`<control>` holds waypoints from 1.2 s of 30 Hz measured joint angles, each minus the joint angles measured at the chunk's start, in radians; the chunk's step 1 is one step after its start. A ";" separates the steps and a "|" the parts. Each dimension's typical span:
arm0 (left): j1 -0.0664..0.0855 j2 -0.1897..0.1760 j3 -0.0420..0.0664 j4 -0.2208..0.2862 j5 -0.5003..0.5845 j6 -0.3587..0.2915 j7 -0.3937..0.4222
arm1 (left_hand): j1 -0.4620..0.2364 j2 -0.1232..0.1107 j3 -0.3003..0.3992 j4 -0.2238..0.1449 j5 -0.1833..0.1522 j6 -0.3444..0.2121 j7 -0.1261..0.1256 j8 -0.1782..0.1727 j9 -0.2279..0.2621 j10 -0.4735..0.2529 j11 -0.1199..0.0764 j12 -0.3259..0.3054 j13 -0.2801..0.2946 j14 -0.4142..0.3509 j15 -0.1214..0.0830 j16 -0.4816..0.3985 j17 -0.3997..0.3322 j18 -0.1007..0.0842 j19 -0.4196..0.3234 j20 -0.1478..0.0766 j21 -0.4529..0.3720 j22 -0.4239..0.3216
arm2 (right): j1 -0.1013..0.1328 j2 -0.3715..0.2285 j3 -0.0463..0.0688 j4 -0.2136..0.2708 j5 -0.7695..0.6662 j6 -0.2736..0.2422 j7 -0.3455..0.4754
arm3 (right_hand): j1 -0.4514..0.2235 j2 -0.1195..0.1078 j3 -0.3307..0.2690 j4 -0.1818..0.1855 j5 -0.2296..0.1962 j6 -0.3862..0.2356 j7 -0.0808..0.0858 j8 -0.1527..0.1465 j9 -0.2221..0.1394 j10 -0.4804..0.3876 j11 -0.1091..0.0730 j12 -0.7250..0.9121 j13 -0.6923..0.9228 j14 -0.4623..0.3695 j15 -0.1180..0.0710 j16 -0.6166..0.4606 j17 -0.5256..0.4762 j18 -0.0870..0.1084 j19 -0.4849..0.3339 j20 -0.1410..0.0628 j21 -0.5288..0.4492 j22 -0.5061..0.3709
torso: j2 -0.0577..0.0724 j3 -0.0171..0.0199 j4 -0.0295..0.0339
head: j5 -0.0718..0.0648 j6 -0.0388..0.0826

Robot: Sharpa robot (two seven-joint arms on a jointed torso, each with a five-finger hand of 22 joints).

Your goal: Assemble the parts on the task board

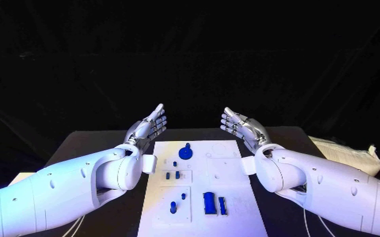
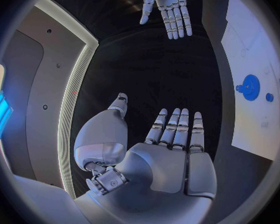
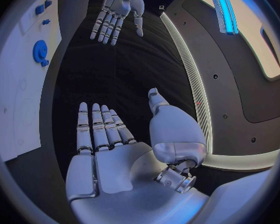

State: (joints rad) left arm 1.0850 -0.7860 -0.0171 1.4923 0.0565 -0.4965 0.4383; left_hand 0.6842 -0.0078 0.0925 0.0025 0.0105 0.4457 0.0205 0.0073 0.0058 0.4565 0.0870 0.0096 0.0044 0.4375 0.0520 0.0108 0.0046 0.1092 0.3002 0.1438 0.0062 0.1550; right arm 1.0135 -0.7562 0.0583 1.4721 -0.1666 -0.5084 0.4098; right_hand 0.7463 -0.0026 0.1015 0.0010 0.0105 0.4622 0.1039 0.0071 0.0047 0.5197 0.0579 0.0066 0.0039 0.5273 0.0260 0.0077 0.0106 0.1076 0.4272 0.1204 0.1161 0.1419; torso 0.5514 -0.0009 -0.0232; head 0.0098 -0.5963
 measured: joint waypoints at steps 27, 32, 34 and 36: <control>-0.035 0.004 0.016 0.075 -0.043 -0.264 0.061 | -0.464 0.008 -0.087 -0.003 -0.004 -0.303 -0.020 -0.001 -0.005 -0.310 -0.086 -0.004 -0.003 -0.297 -0.051 -0.004 -0.003 -0.094 -0.202 -0.141 0.000 -0.147 | 0.036 -0.024 -0.058 0.096 0.166 -0.256 0.091 | -0.505 0.002 -0.093 0.000 -0.005 -0.313 -0.102 -0.004 -0.004 -0.353 -0.057 0.000 -0.003 -0.357 -0.025 -0.004 -0.009 -0.086 -0.287 -0.120 -0.109 -0.136 | -0.007 0.0009 0.0232 | -0.010 -0.004; -0.035 0.004 0.016 0.075 -0.044 -0.267 0.062 | -0.503 0.009 -0.087 -0.003 -0.004 -0.323 -0.021 0.000 -0.005 -0.335 -0.086 -0.004 -0.003 -0.319 -0.054 -0.004 -0.003 -0.094 -0.248 -0.141 0.000 -0.151 | 0.036 -0.024 -0.058 0.096 0.168 -0.259 0.093 | -0.548 0.003 -0.096 -0.002 -0.005 -0.337 -0.101 -0.004 -0.003 -0.383 -0.058 0.000 -0.003 -0.387 -0.026 -0.004 -0.009 -0.086 -0.312 -0.119 -0.108 -0.139 | -0.007 0.0009 0.0232 | -0.010 -0.004; -0.035 0.004 0.016 0.075 -0.044 -0.268 0.062 | -0.518 0.007 -0.087 -0.003 -0.004 -0.334 -0.021 0.000 -0.005 -0.342 -0.089 -0.004 -0.003 -0.327 -0.050 -0.004 -0.003 -0.094 -0.263 -0.142 0.000 -0.152 | 0.036 -0.024 -0.058 0.096 0.169 -0.260 0.093 | -0.563 0.002 -0.096 -0.002 -0.005 -0.345 -0.105 -0.004 -0.003 -0.390 -0.056 0.000 -0.003 -0.398 -0.026 -0.004 -0.009 -0.086 -0.316 -0.121 -0.109 -0.139 | -0.007 0.0009 0.0232 | -0.010 -0.004; -0.035 0.004 0.016 0.075 -0.045 -0.269 0.062 | -0.538 0.008 -0.087 -0.003 -0.004 -0.353 -0.021 0.000 -0.005 -0.362 -0.087 -0.004 -0.003 -0.345 -0.053 -0.004 -0.003 -0.094 -0.280 -0.143 0.000 -0.153 | 0.036 -0.024 -0.058 0.096 0.170 -0.261 0.094 | -0.574 0.001 -0.096 -0.002 -0.005 -0.354 -0.102 -0.004 -0.003 -0.399 -0.060 0.000 -0.002 -0.405 -0.026 -0.004 -0.009 -0.098 -0.324 -0.118 -0.112 -0.140 | -0.007 0.0009 0.0232 | -0.010 -0.004</control>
State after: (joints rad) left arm 1.0499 -0.7817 -0.0011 1.5677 0.0118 -0.7652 0.5007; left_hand 0.1459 -0.0002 0.0056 -0.0003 0.0068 0.0924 0.0000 0.0068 0.0010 0.0946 0.0000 0.0058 0.0014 0.0924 -0.0014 0.0067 0.0015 0.0152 0.0201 0.0004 0.0062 0.0023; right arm 1.0491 -0.7802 -0.0001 1.5683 0.0033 -0.7697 0.5037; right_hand 0.1721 -0.0018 0.0056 -0.0013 0.0052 0.1080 0.0023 0.0033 0.0014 0.1203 -0.0020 0.0066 0.0014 0.1222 0.0001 0.0040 0.0015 0.0092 0.1027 0.0020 0.0037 0.0021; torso 0.5442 0.0000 0.0000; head 0.0000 -0.6000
